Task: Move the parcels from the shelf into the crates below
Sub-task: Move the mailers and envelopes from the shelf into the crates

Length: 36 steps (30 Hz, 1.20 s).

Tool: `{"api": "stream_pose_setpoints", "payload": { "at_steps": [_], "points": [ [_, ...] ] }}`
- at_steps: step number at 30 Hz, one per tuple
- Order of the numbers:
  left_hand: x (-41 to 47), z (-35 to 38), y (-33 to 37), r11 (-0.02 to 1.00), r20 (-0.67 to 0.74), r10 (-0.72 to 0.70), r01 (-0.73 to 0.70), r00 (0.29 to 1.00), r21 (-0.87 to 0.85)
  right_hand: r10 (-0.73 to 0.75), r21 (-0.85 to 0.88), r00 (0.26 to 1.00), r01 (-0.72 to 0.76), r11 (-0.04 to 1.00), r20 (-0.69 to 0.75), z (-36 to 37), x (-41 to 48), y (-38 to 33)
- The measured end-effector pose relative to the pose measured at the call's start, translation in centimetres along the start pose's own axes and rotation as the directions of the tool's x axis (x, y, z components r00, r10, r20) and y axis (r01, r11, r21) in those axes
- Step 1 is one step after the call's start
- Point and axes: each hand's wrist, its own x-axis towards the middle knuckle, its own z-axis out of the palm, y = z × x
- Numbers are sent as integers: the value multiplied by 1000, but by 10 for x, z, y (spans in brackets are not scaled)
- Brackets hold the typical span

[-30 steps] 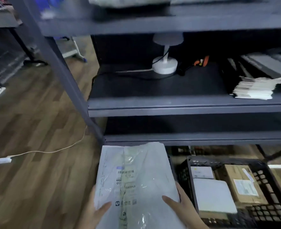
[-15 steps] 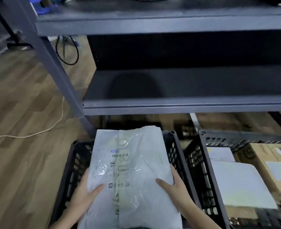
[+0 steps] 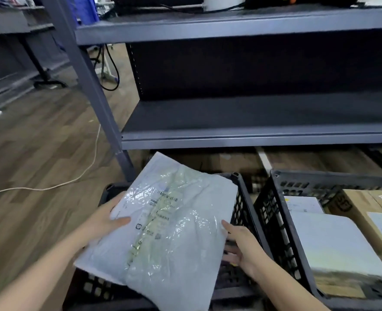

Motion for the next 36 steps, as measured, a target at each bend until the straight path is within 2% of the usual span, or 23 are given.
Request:
{"api": "stream_pose_setpoints", "payload": {
  "at_steps": [2,3,5,7,9,10,11,12,14,16,19,23,25,27,30,34,36],
  "points": [
    [14,-16,14,994,63,26,-33,998,107,-46,114,999,44,993,11,-5,4,-9],
    [20,-20,22,986,95,41,-56,995,157,-101,96,995,99,990,14,-5,3,-14],
    [31,-24,37,961,138,55,-90,989,262,-271,-103,963,269,958,-6,-8,7,-18],
    [41,-26,49,946,182,69,-122,981,300,-423,-410,902,354,840,-89,-14,12,-23],
    [48,-29,56,944,217,101,-163,971,286,-528,-702,838,294,648,-137,-24,18,-32],
    [50,-30,58,944,232,115,-179,966,278,-579,-786,810,294,545,-99,-28,18,-40],
    [52,-28,60,942,253,124,-194,959,274,-612,-813,791,353,463,-5,-33,18,-49],
    [53,-25,64,937,275,128,-207,953,280,-594,-781,795,446,437,122,-35,17,-60],
    [58,-17,70,924,317,136,-236,939,300,-453,-650,831,543,531,324,-32,11,-75],
    [61,-8,73,917,323,147,-251,935,309,-367,-573,843,538,618,395,-30,9,-75],
    [60,-1,74,905,223,174,-245,959,349,-417,-531,835,551,644,360,-26,12,-58],
    [45,8,57,829,-83,246,-165,966,535,-508,-522,811,578,627,288,-20,9,-44],
    [26,16,43,902,-269,211,-82,940,424,-513,-522,809,580,625,286,-20,9,-40],
    [3,29,24,986,-351,67,-8,934,168,-508,-510,817,570,645,272,-24,9,-35],
    [-33,49,-5,997,-317,-79,82,945,-4,-492,-497,836,542,677,241,-29,9,-28],
    [-50,61,-22,974,-113,-125,101,986,-201,-466,-495,861,502,709,206,-28,11,-25],
    [-42,60,-20,973,-158,-98,61,983,-224,-472,-504,861,499,705,191,-23,13,-26]
  ]
}}
